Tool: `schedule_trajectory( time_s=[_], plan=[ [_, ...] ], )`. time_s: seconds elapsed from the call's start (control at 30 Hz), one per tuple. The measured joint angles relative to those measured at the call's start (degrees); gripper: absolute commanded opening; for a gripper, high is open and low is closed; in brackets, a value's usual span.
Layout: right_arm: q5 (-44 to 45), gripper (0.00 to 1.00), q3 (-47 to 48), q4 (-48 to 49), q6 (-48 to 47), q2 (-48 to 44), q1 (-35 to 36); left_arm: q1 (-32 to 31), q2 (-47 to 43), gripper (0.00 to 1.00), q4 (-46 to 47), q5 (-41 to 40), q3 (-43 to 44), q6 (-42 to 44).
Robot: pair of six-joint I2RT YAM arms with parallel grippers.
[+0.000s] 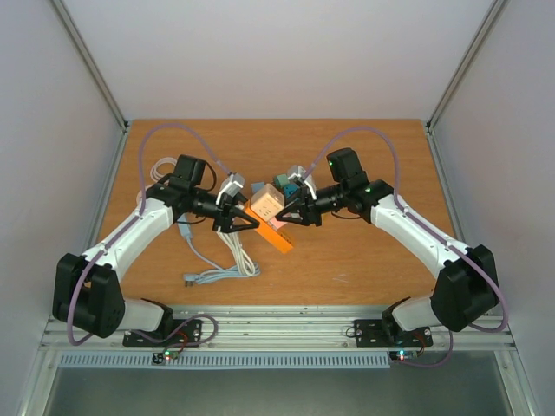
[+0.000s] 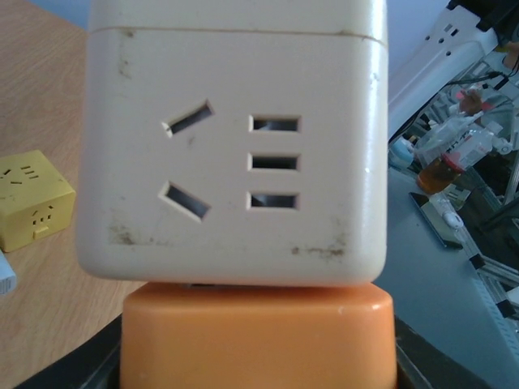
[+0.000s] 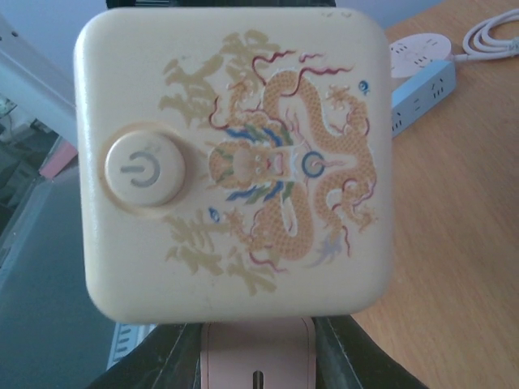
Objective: Pull the plug off the socket
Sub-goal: Remove the plug from the socket.
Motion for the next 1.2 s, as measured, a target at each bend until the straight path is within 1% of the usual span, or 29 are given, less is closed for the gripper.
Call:
schedule_trajectory(
  time_s=[0.17,0.37,0.63,0.8,0.9,1.03,1.2],
  plan=[
    [1.03,0.01,0.50,-2.36,0.11,0.52,0.42,-1.55,0.00,0.00,-2.34,-2.12,0.37,2.80],
    [0.13,0.01,0.81,-2.86,-0.31,0.85,0.46,-0.83,0.00,0.00,-5.46,-1.77,1.22,5.70],
    [-1.81,0.01,0.79,0.44,1.20,0.96,-1.14,0.44,0.00,0.00,-1.42,0.07,1.11,1.77],
    [0.28,0.01,-0.26,2.89,2.19,0.79,-1.33,0.50,0.04,0.00,2.10,-2.01,0.52,-3.10],
    [1.55,0.01,-0.96,3.93,2.16,-0.17,-1.31,0.42,0.11,0.00,2.51,-2.60,0.50,-4.22],
    [1.33,0.01,-0.96,3.21,2.03,-0.22,-1.31,-0.07,0.11,0.00,2.05,-2.86,0.50,-3.23],
    [-0.04,0.01,-0.66,0.04,1.92,0.44,-1.38,-2.01,0.13,0.00,-2.03,-4.35,1.22,1.27]
  ],
)
